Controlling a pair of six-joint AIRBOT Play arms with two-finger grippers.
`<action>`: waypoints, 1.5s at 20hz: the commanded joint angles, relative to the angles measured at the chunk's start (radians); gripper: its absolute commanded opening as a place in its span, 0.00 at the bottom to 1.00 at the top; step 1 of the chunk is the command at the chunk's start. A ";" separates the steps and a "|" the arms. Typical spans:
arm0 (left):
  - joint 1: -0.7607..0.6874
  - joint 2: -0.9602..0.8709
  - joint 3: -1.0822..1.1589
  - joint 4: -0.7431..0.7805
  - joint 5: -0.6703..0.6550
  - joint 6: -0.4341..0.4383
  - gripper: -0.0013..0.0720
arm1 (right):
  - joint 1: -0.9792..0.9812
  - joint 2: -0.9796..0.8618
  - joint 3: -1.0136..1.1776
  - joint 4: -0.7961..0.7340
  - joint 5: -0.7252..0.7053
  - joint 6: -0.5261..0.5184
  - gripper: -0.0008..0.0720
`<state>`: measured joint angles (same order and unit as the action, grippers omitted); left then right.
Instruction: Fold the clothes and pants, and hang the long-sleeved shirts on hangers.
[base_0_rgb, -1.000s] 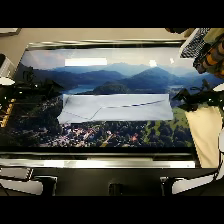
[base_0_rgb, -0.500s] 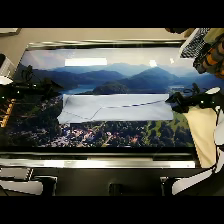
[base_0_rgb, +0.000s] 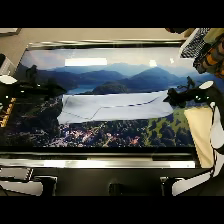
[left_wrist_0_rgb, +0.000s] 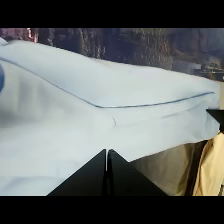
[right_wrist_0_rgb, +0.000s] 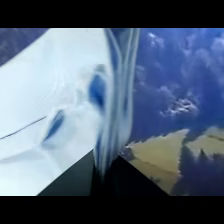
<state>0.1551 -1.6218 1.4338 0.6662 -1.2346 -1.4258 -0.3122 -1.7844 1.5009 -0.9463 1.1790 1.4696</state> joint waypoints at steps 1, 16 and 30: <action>-0.123 -0.013 0.000 -0.002 0.082 -0.069 0.03 | 0.005 0.095 0.048 -0.093 0.072 0.104 0.07; -0.861 -0.369 0.163 -0.349 0.616 -0.193 0.03 | 0.005 0.441 0.201 -0.350 0.347 0.218 0.07; -0.996 -0.673 0.613 -0.348 0.537 -0.425 0.03 | 0.005 0.473 0.201 -0.298 0.318 0.259 0.07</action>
<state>-0.8314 -2.2814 2.0235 0.3180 -0.6464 -1.8366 -0.3077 -1.3125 1.7012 -1.2774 1.5146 1.7161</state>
